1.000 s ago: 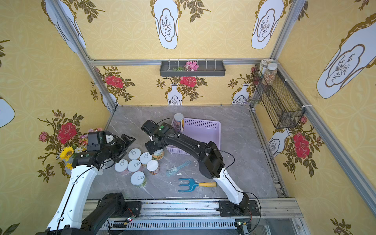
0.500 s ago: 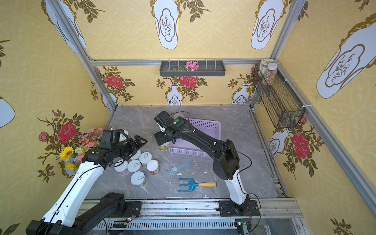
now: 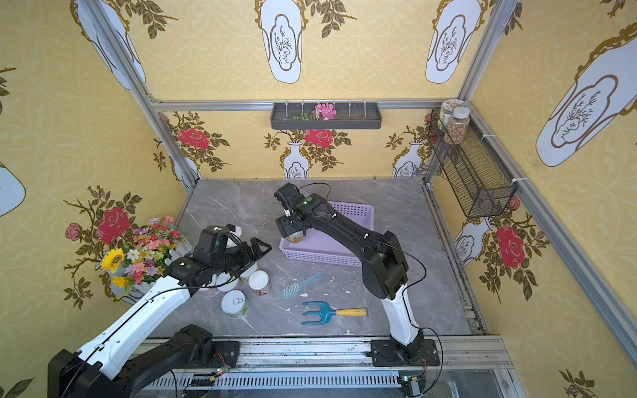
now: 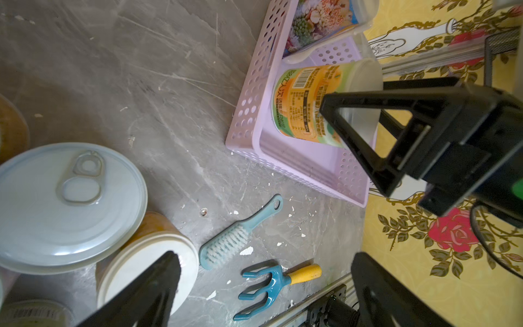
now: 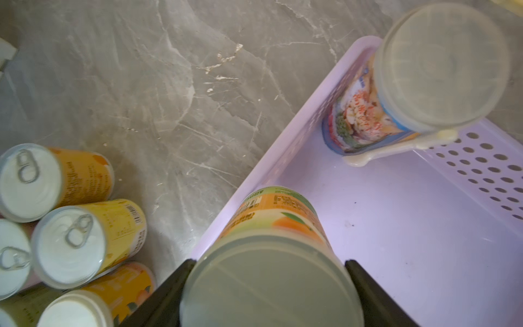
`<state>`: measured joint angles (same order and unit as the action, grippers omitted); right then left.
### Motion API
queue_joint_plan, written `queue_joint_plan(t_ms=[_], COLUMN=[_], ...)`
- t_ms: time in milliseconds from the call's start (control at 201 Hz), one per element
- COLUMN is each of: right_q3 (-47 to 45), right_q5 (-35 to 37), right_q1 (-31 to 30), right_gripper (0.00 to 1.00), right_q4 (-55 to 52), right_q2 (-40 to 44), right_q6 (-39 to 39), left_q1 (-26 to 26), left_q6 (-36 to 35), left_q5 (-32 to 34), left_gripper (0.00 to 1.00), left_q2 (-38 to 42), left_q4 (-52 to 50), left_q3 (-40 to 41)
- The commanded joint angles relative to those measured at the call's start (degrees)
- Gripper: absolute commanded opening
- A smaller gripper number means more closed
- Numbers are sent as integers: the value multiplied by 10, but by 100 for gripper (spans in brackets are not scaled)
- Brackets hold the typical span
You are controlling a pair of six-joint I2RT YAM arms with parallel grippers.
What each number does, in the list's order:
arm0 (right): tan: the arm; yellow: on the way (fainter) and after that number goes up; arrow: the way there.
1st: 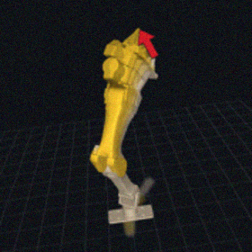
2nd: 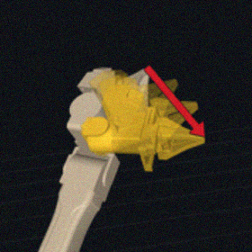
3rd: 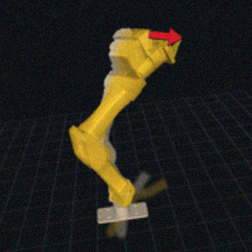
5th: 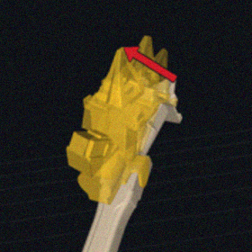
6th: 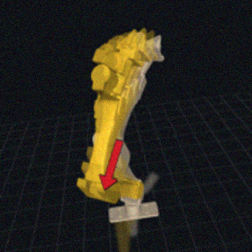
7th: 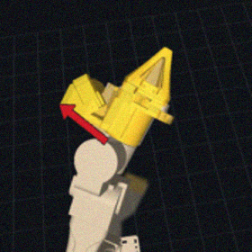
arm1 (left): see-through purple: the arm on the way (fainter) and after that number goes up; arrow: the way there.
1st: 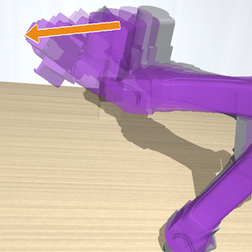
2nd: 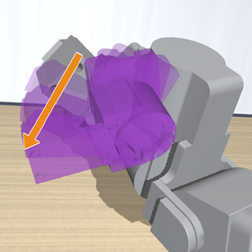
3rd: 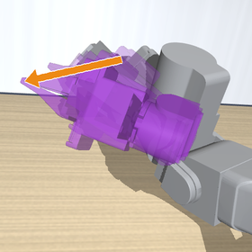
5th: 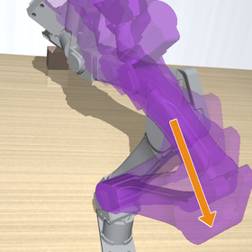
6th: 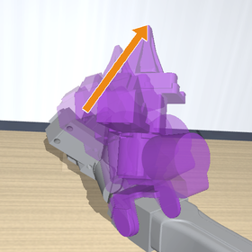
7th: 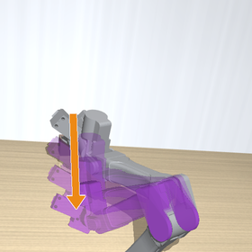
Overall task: Put the canned food in the basket
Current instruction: Place the canned food in the basket.
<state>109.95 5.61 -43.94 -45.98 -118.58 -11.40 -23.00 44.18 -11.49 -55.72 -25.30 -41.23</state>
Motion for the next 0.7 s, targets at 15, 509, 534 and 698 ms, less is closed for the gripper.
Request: queue_joint_plan(t_ms=[15, 509, 534, 698], right_q3=[19, 47, 47, 31], right_q5=[21, 50, 51, 56], right_q1=[0, 12, 13, 24], right_gripper=[68, 68, 68, 68], right_q4=[40, 76, 78, 104], right_q2=[-19, -85, -87, -87], right_q6=[27, 47, 48, 39], left_q1=[-1, -1, 0, 0], left_q6=[27, 27, 27, 34], left_q5=[-1, 4, 7, -1], left_gripper=[100, 100, 100, 100], left_q2=[19, 8, 9, 4], left_q4=[80, 92, 92, 101], left_q3=[28, 31, 32, 39])
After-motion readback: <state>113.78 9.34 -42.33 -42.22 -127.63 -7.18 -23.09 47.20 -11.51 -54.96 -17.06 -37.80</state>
